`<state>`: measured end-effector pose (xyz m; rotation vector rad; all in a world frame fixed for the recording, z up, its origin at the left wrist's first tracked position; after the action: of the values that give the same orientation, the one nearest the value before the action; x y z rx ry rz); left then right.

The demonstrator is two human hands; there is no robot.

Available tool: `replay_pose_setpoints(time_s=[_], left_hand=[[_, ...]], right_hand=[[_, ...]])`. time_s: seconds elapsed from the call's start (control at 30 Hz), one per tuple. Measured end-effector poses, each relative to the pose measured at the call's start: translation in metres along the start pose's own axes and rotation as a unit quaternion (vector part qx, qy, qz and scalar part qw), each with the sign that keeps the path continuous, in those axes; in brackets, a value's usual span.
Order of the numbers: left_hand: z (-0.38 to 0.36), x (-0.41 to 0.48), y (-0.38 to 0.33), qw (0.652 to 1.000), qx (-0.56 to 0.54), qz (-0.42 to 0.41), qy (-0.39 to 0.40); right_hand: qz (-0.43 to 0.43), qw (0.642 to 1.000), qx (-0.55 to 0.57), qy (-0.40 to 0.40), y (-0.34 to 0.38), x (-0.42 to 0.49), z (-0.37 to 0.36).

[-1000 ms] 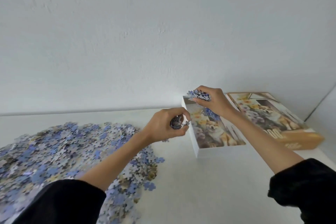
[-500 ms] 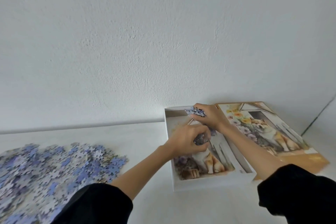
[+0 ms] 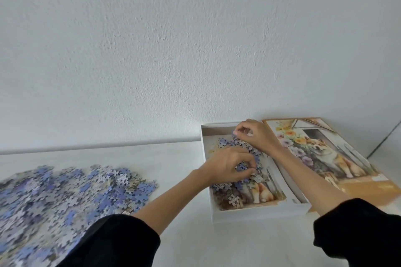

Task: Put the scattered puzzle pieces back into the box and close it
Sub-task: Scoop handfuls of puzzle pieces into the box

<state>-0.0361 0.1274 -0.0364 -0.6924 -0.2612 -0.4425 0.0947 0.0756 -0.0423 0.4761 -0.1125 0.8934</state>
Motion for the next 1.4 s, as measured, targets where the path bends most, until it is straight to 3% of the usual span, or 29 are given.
replay_pose_setpoints(time_s=[0.37, 0.8, 1.0, 1.1, 1.2, 1.4], left_hand=[[0.043, -0.049, -0.017, 1.000, -0.006, -0.018, -0.025], [0.162, -0.240, -0.005, 0.986, 0.055, 0.102, -0.121], [0.208, -0.359, 0.017, 0.959, 0.106, 0.219, -0.145], [0.217, -0.416, 0.032, 0.938, 0.114, 0.301, -0.126], [0.212, -0.451, 0.046, 0.914, 0.127, 0.375, -0.086], [0.193, -0.463, 0.058, 0.897, 0.116, 0.425, -0.027]], right_hand=[[0.003, 1.000, -0.013, -0.023, 0.034, -0.007, 0.010], [0.127, 0.991, 0.029, -0.017, 0.236, -0.027, -0.033], [0.131, 0.986, 0.062, 0.083, 0.322, -0.056, -0.097], [0.122, 0.978, -0.007, 0.171, 0.342, -0.081, -0.135], [0.115, 0.972, -0.092, 0.185, 0.346, -0.103, -0.161], [0.091, 0.954, -0.165, 0.234, 0.361, -0.107, -0.178]])
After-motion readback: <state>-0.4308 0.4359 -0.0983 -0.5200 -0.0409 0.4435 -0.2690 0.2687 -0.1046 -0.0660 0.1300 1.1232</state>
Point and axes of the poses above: each hand's wrist, its own x-axis towards the middle knuckle, its own z-axis out of the back of the hand, y = z × x, the point moved 5 cm from there along x, towards the middle knuckle, and after that the axes turned 12 degrees about -x, right-handed, at the moved point
